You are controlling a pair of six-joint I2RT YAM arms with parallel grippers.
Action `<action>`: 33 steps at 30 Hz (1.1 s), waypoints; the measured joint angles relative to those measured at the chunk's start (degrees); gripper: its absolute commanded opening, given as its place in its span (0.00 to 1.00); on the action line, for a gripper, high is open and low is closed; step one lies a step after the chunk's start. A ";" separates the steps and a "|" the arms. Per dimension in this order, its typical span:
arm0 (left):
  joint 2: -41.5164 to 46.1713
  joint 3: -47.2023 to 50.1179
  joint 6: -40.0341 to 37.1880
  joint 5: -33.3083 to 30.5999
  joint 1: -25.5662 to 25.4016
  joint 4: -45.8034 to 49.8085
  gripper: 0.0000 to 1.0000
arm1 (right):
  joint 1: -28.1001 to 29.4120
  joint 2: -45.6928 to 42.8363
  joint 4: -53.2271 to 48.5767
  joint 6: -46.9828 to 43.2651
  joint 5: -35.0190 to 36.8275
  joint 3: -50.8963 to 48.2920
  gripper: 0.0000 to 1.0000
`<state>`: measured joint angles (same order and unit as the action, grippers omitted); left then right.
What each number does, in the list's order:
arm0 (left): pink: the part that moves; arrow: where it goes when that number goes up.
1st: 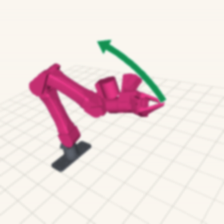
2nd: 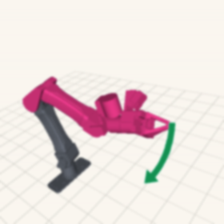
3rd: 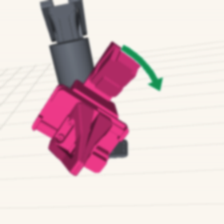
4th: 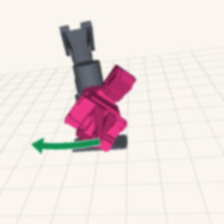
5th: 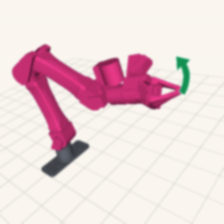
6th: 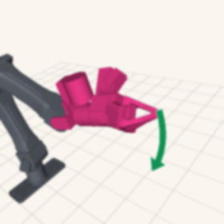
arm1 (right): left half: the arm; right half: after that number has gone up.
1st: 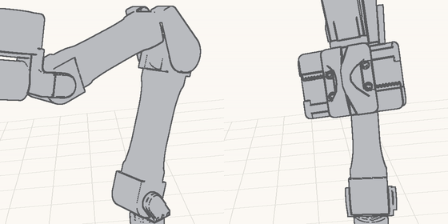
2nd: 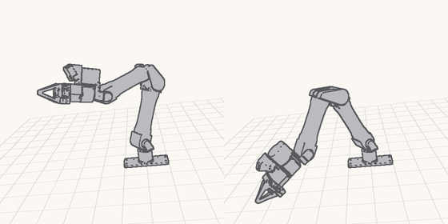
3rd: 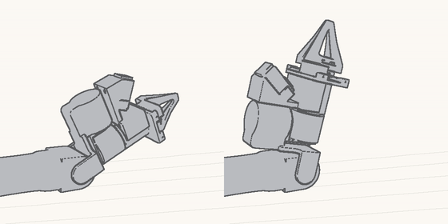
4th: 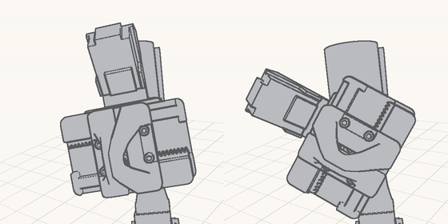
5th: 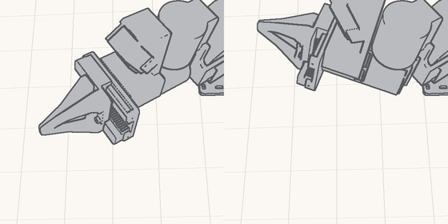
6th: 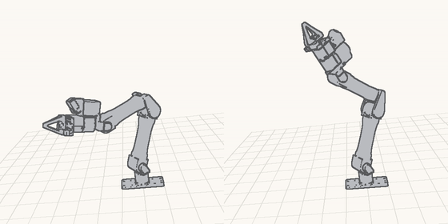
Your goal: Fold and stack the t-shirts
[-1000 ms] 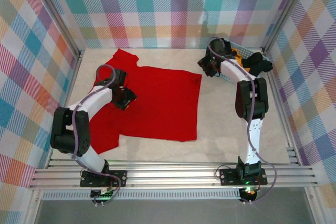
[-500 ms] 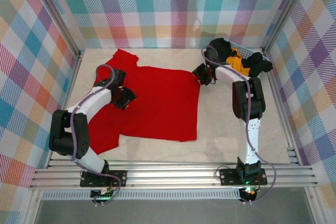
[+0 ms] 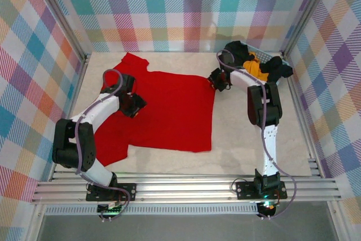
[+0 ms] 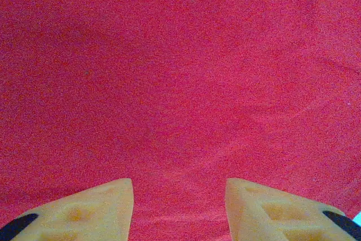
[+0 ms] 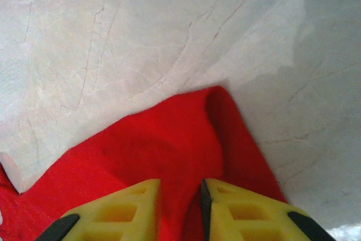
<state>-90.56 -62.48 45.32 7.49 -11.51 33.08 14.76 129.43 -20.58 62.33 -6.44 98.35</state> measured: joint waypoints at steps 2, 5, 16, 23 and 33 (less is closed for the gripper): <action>0.22 0.00 -0.15 0.02 0.02 -0.02 0.47 | 0.00 0.22 -0.09 0.35 0.28 0.02 0.12; 0.28 0.00 -0.17 0.02 0.02 -0.02 0.46 | 0.02 0.24 -0.02 0.55 1.27 0.02 0.01; 0.26 0.20 -0.17 0.00 0.02 -0.09 0.45 | 0.11 -0.66 -2.69 -1.14 6.34 2.16 0.00; 0.26 1.16 -0.39 0.00 0.02 -0.09 0.45 | -0.50 -1.46 -3.08 -1.75 8.61 4.31 0.00; 0.26 1.27 -1.11 0.00 0.02 -0.07 0.45 | -1.33 -1.46 -4.96 -1.86 10.49 6.60 0.20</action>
<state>-90.30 -61.21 44.21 7.49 -11.49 33.01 13.43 127.96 -25.54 60.47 4.05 104.95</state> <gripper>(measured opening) 0.450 0.141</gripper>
